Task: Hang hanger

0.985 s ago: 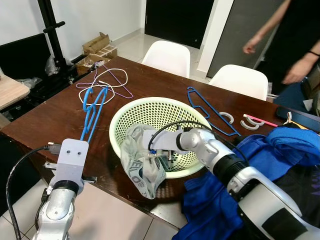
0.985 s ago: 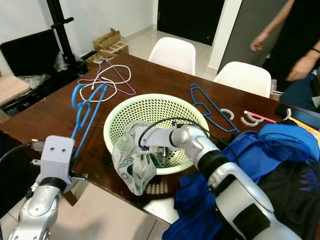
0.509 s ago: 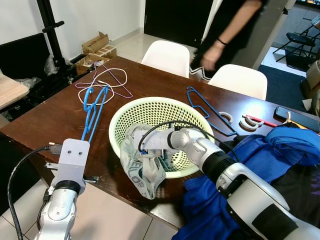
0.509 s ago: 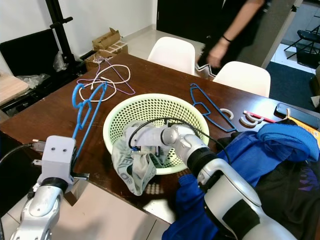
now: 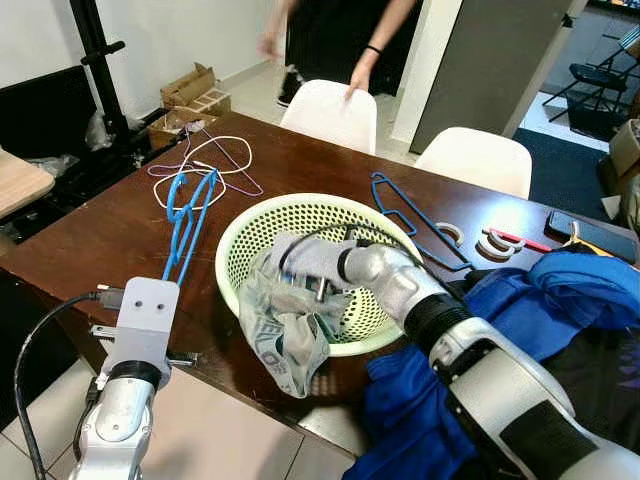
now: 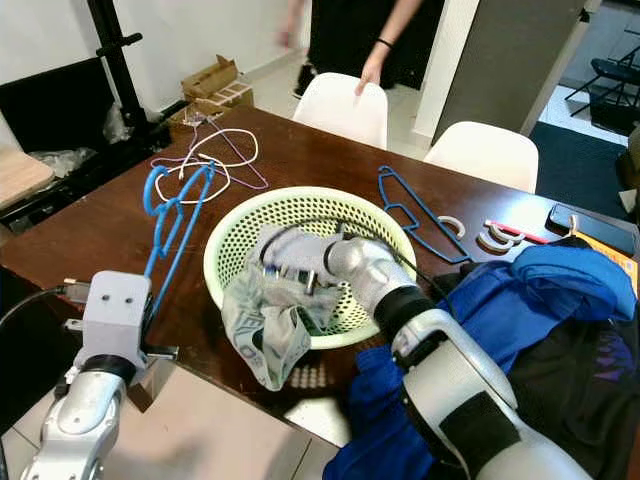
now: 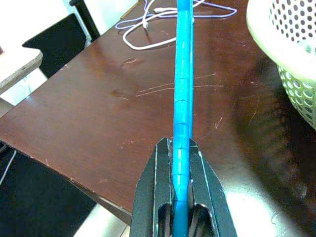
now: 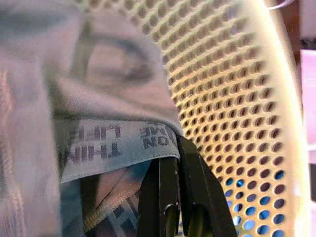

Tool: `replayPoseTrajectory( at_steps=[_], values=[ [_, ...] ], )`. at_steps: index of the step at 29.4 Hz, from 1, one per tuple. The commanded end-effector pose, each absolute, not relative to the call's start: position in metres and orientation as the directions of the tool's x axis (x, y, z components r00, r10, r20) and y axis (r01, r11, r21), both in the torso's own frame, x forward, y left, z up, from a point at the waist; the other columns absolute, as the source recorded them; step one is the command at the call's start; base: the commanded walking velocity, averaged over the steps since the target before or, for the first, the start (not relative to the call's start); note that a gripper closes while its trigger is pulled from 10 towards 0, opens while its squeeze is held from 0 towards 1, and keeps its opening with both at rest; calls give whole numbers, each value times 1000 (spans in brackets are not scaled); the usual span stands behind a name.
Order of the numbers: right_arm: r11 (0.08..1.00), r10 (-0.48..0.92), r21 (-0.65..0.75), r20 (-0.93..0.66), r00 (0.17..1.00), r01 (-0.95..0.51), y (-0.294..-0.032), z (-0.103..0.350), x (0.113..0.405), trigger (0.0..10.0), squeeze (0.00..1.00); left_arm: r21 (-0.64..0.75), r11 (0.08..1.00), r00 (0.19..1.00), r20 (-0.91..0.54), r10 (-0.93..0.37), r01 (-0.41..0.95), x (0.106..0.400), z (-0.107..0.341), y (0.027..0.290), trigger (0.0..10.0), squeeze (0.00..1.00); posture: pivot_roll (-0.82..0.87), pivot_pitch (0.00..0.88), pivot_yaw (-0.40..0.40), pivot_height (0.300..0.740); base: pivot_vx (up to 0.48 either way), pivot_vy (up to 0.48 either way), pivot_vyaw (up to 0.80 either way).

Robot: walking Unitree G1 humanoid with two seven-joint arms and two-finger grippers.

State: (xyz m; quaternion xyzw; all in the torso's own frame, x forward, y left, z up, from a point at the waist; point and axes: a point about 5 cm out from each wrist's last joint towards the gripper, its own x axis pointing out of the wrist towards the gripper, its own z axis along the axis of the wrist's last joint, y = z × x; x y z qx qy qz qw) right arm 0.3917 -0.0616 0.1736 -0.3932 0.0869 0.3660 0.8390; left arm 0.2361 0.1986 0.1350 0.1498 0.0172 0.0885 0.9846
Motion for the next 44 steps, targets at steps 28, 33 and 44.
replayPoseTrajectory(
  at_steps=[28, 33, 44],
  values=[
    [491, 566, 123, 708, 423, -863, -193, 335, 350, 0, 0, 241, 940, 892, 437, 116, -241, 260, 278, 186, 10000, 0, 159, 0, -45, 740, -177, 0, 0],
    [461, 519, 82, 783, 343, -884, -202, 359, 334, 0, 0, 232, 956, 909, 410, 70, -178, 264, 279, 173, 10000, 0, 155, 0, -34, 740, -480, 0, 0],
    [693, 423, 196, 669, 612, -694, -215, 358, 356, 0, 0, 223, 967, 930, 365, 34, -123, 271, 271, 161, 10000, 0, 133, 0, -34, 740, -480, 0, 0]
  ],
)
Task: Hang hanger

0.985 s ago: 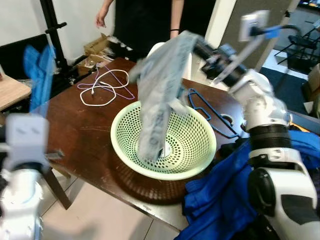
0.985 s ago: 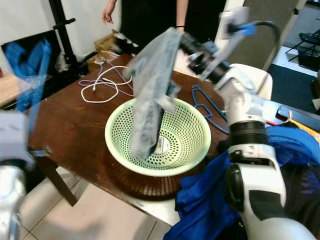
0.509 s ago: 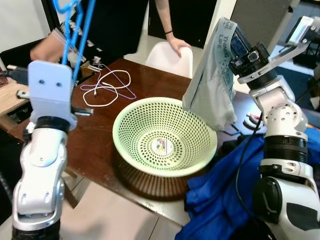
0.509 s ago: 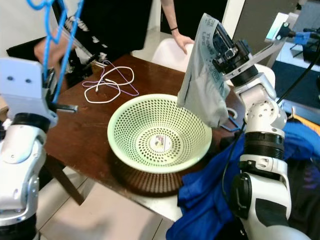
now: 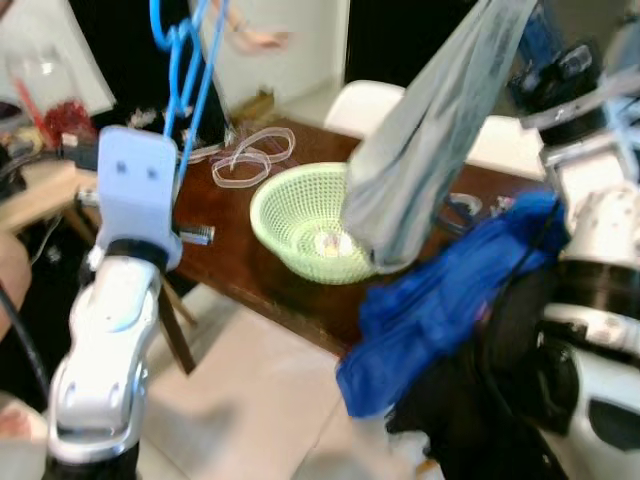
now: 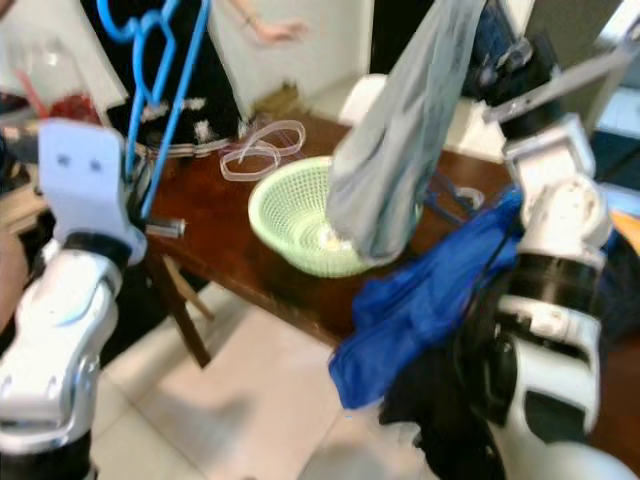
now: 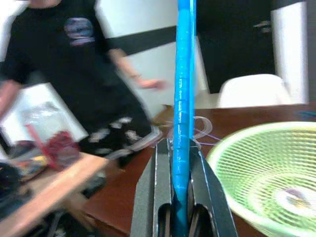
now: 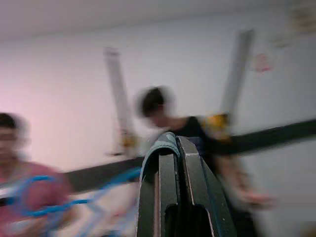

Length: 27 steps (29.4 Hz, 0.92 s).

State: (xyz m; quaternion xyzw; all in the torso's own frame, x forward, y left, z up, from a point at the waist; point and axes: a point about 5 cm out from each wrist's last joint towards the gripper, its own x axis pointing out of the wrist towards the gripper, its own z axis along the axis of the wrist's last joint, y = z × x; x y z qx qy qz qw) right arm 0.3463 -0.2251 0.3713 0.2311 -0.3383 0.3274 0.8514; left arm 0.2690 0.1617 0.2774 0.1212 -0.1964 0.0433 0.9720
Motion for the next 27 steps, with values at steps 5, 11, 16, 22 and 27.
replayPoseTrajectory(
  at_steps=[5, 11, 16, 22, 27],
  values=[
    [755, 410, 237, 556, 723, -611, -216, 334, 365, 0, 0, 220, 971, 937, 349, 12, -94, 274, 267, 155, 10000, 0, 118, 0, -30, 740, -480, 0, -469],
    [963, 99, 232, 158, 982, -134, -255, 254, 385, 0, 0, 239, 971, 945, 323, -57, -23, 282, 259, 144, 10000, 0, 90, 0, -23, 740, -379, 0, -781],
    [982, -54, 182, 47, 997, 44, -276, 218, 378, 0, 0, 260, 965, 948, 311, -72, -12, 286, 253, 146, 10000, 0, 74, 0, -15, 740, 0, 0, -781],
    [982, -167, 91, -20, 986, 168, -291, 196, 369, 0, 0, 300, 954, 963, 262, -67, -15, 291, 235, 157, 10000, 0, 58, 0, -10, 740, 0, 0, -782],
    [968, -238, 63, -62, 969, 242, -299, 179, 363, 0, 0, 338, 941, 980, 192, -57, -12, 293, 214, 168, 10000, 0, 61, 0, -11, 740, 0, 0, -785]
  ],
)
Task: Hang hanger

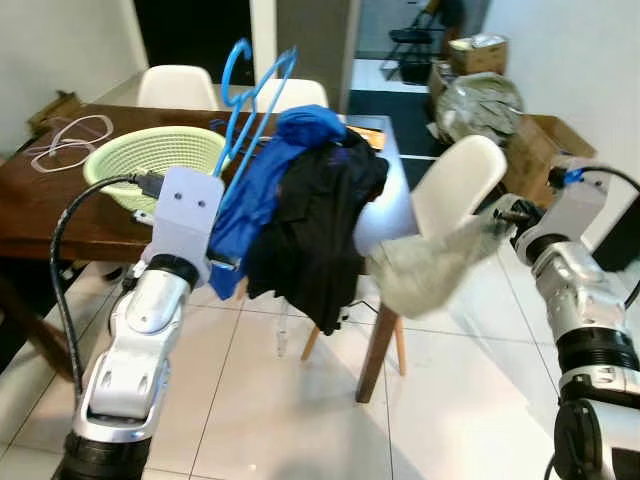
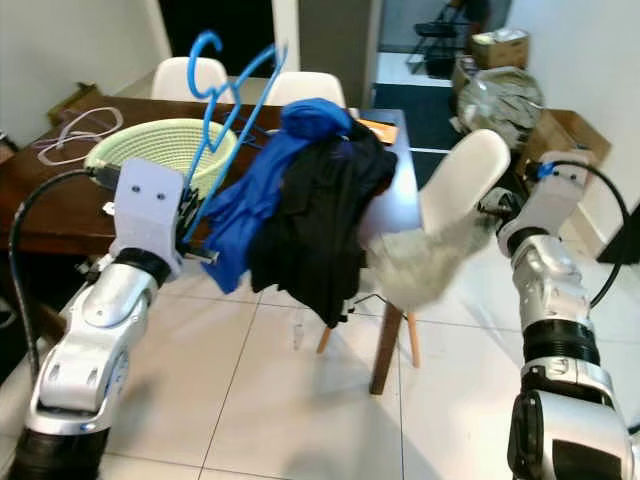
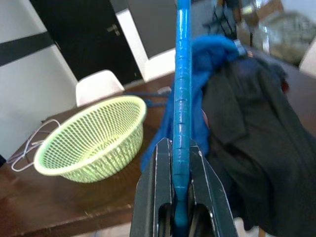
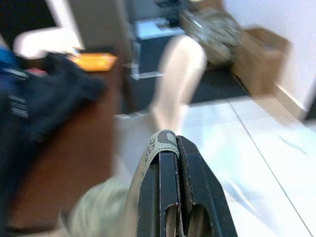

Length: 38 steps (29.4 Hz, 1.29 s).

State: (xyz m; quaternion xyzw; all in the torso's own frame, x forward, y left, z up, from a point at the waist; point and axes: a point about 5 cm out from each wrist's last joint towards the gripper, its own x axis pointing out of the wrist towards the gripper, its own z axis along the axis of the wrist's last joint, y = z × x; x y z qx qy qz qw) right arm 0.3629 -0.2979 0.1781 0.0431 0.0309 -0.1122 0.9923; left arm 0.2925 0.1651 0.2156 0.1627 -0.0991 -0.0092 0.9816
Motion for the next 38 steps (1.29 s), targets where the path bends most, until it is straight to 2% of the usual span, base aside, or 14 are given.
replayPoseTrajectory(
  at_steps=[1, 4, 10, 11, 12, 13, 14, 16, 19, 21, 31, 34, 35, 38],
  values=[
    [968, -238, 63, -62, 969, 242, -299, 179, 363, 0, 0, 338, 941, 980, 192, -57, -12, 293, 214, 168, 10000, 0, 61, 0, -11, 740, 0, 0, -788],
    [946, -323, 1, -63, 944, 324, -307, 175, 362, 0, 0, 399, 916, 988, 127, -90, 33, 293, 195, 172, 10000, 0, 57, 0, -14, 740, 0, 0, -788],
    [945, -327, -9, -88, 941, 328, -303, 166, 362, 0, 0, 415, 908, 995, 56, -80, 50, 294, 175, 182, 10000, 0, 54, 0, -19, 740, 0, 0, -788],
    [957, -288, 2, -133, 948, 291, -288, 149, 363, 0, 0, 392, 917, 997, -42, -64, 75, 293, 148, 192, 10000, 0, 49, 0, -20, 740, 0, 0, -788],
    [957, -288, 2, -133, 948, 291, -288, 149, 363, 0, 0, 392, 917, 997, -42, -64, 75, 293, 148, 192, 10000, 0, 49, 0, -20, 740, 0, 0, -788],
    [968, -247, -84, -174, 953, 236, -272, 135, 363, 0, 0, 305, 948, 994, -95, -60, 87, 293, 133, 198, 10000, 0, 37, 0, -28, 740, 0, 0, -781],
    [968, -247, -84, -174, 953, 236, -272, 135, 363, 0, 0, 305, 948, 994, -95, -60, 87, 293, 133, 198, 10000, 0, 37, 0, -28, 740, 0, 0, -781],
    [977, -189, -138, -195, 962, 164, -256, 131, 368, 0, 0, 174, 982, 987, -152, -50, 77, 300, 121, 205, 10000, 0, 33, 0, -38, 740, 0, 0, -766],
    [978, -174, -148, -206, 963, 145, -255, 132, 369, 0, 0, 107, 991, 985, -156, -69, 86, 304, 121, 204, 10000, 0, 21, 0, -45, 740, 0, 0, -769],
    [989, -128, -105, -225, 966, 107, -254, 130, 370, 0, 0, 5, 998, 989, -133, -67, 69, 308, 123, 207, 10000, 0, 7, 0, -46, 740, 0, 0, -769],
    [994, -89, -81, -225, 970, 72, -251, 128, 369, 0, 0, 26, 997, 993, -102, -63, 66, 309, 123, 205, 10000, 0, 11, 0, -52, 740, 0, 0, -769],
    [995, -17, -104, -219, 976, -6, -243, 122, 360, 0, 0, 24, 998, 994, -97, -52, 54, 295, 121, 204, 10000, 0, 6, 0, -64, 740, 0, 0, -769],
    [992, 39, -106, -207, 977, -63, -237, 117, 347, 0, 0, -28, 998, 993, -99, -58, 55, 279, 119, 201, 10000, 0, 2, 0, -69, 740, 0, 0, -769],
    [991, 81, -87, -200, 976, -100, -231, 115, 333, 0, 0, -74, 996, 993, -101, -62, 54, 264, 118, 198, 10000, 0, -3, 0, -67, 740, 0, 0, -769]
  ],
)
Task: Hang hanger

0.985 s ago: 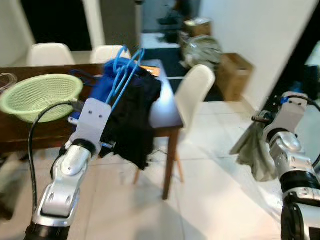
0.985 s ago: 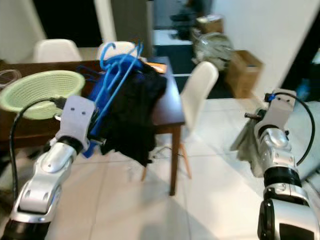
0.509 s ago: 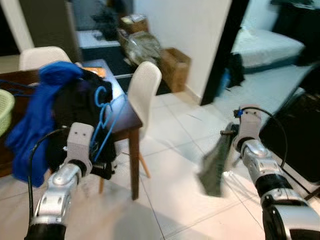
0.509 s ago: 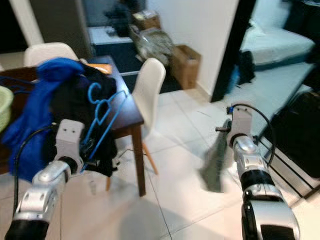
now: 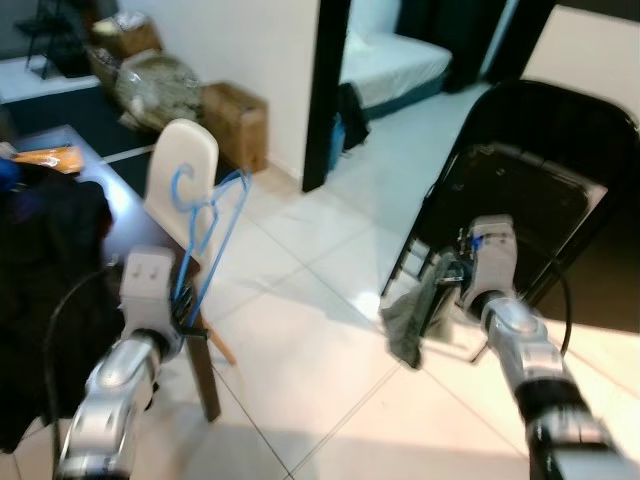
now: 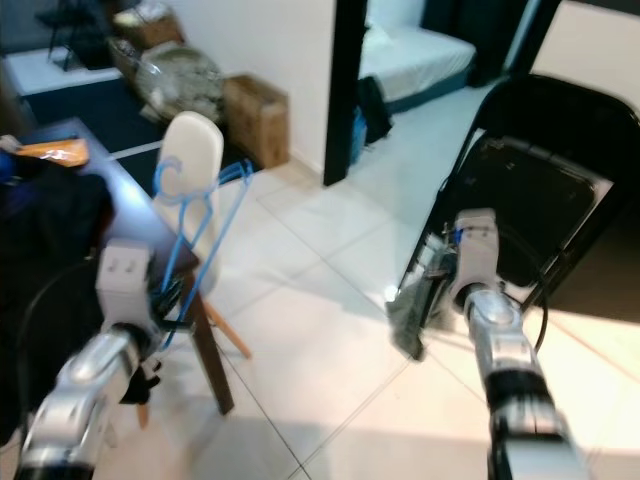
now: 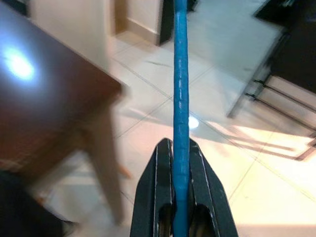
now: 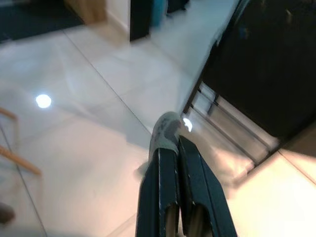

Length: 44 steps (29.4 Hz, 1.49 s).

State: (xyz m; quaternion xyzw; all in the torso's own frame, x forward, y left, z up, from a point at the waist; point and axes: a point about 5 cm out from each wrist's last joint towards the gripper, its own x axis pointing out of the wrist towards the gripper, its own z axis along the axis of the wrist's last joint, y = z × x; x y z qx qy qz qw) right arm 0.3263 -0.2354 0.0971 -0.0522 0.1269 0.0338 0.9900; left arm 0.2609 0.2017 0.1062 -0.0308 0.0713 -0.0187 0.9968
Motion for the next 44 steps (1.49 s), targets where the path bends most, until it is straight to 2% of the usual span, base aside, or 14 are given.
replayPoseTrajectory(
  at_steps=[1, 6, 13, 21, 44],
  values=[
    [991, 107, -64, -197, 974, -122, -227, 112, 318, 0, 0, -102, 993, 991, -107, -78, 67, 250, 116, 191, 10000, 0, -4, 3, -66, 740, 0, 0, -775],
    [995, 93, -1, -181, 979, -95, -226, 110, 304, 0, 0, -153, 985, 991, -99, -93, 77, 239, 114, 184, 10000, 0, -4, 0, -64, 740, 0, 0, -775],
    [994, 101, -19, -178, 979, -106, -220, 108, 296, 0, 0, -131, 989, 992, -95, -83, 70, 240, 115, 185, 10000, 0, -20, 18, -44, 740, 0, 0, -775],
    [995, 90, 54, -188, 978, -81, -220, 114, 301, 0, 0, -203, 978, 997, -44, -56, 46, 250, 124, 195, 10000, 0, -2, 34, -45, 740, 0, 0, -775],
    [993, 104, 85, -211, 972, -88, -216, 118, 301, 0, 0, -237, 967, 992, -48, -113, 98, 250, 126, 193, 10000, 0, 10, 40, -34, 740, 0, 0, -775]
  ],
)
